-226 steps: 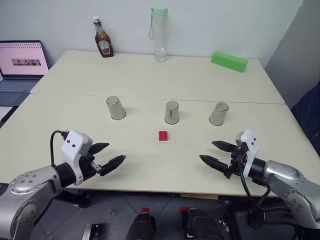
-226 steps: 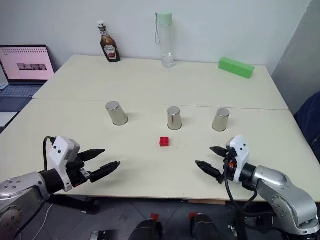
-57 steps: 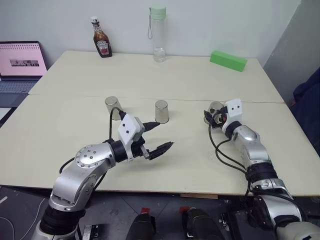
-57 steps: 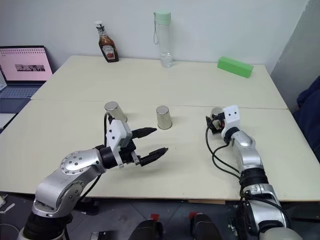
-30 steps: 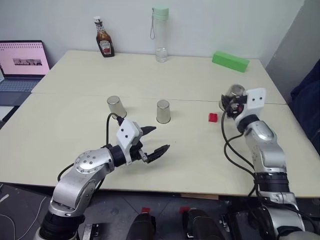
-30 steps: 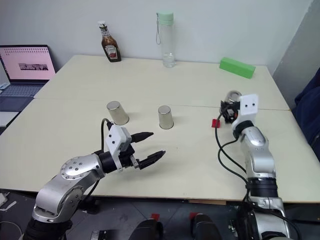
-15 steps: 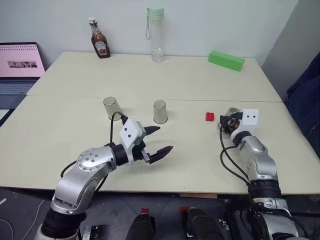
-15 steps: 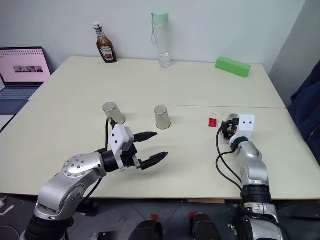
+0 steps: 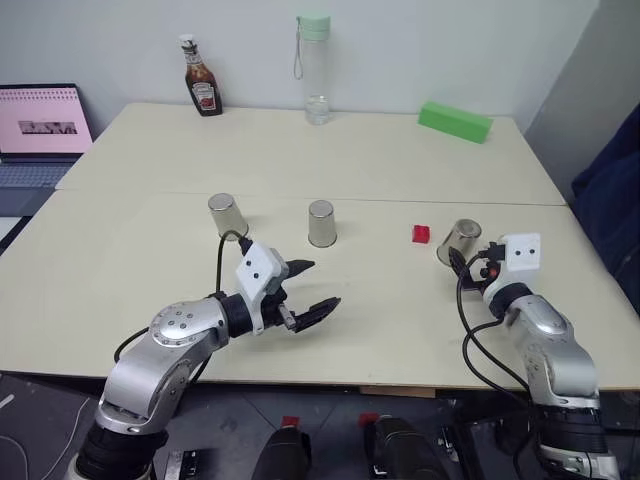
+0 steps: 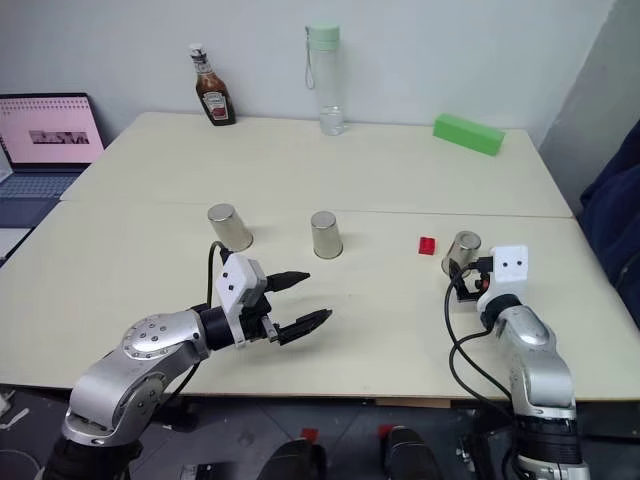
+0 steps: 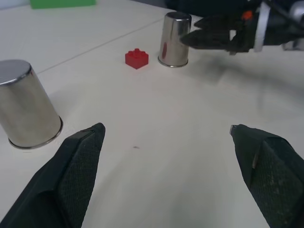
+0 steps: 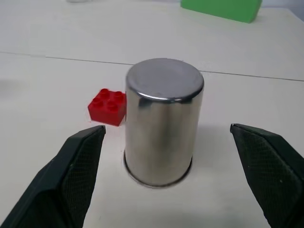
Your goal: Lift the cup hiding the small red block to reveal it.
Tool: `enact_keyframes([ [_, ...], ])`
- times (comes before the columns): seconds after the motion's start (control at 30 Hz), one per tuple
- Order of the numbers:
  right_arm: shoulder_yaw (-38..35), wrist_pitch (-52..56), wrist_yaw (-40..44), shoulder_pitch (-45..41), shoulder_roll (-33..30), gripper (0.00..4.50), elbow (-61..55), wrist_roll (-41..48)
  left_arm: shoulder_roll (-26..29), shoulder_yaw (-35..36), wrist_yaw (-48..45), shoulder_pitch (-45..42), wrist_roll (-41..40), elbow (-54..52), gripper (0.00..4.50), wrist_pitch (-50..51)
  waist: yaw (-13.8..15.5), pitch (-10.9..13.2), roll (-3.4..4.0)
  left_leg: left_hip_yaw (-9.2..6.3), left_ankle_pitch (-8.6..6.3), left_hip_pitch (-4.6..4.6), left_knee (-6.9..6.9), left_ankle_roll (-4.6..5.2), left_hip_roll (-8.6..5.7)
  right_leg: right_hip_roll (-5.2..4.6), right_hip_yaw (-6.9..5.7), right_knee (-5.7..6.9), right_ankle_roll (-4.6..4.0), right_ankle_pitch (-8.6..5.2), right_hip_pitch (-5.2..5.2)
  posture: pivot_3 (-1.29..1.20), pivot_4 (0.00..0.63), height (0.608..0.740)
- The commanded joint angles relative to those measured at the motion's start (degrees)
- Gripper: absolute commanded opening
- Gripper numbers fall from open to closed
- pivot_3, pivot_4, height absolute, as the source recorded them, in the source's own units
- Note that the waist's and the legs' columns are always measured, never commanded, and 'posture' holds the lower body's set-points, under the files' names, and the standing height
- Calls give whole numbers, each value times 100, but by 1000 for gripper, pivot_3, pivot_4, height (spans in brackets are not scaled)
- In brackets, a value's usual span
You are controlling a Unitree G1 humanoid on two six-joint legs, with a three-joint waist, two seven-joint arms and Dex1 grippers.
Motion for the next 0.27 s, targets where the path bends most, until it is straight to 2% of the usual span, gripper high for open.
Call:
enact_keyframes([
  [0.03,-326,1024,706,609,-669,4472,-1434,955,174,673,98,40,-432,-249,4500,397,0,0,0,-5,0,-1,-1,0,2,0,-5,-1,-7,-4,0,0,150,740],
  [0.13,-858,1683,1060,823,-1108,4472,-2089,1996,400,1192,134,253,-748,-447,4500,793,-18,0,-1,-3,0,0,1,0,7,0,-4,-1,-17,-11,0,0,150,740],
  [0.27,-921,1897,684,506,-1109,4472,-2139,2154,529,1459,189,410,-950,-543,4500,935,-27,0,-5,0,0,12,3,-1,15,2,-2,-2,-22,-14,7,0,150,740],
])
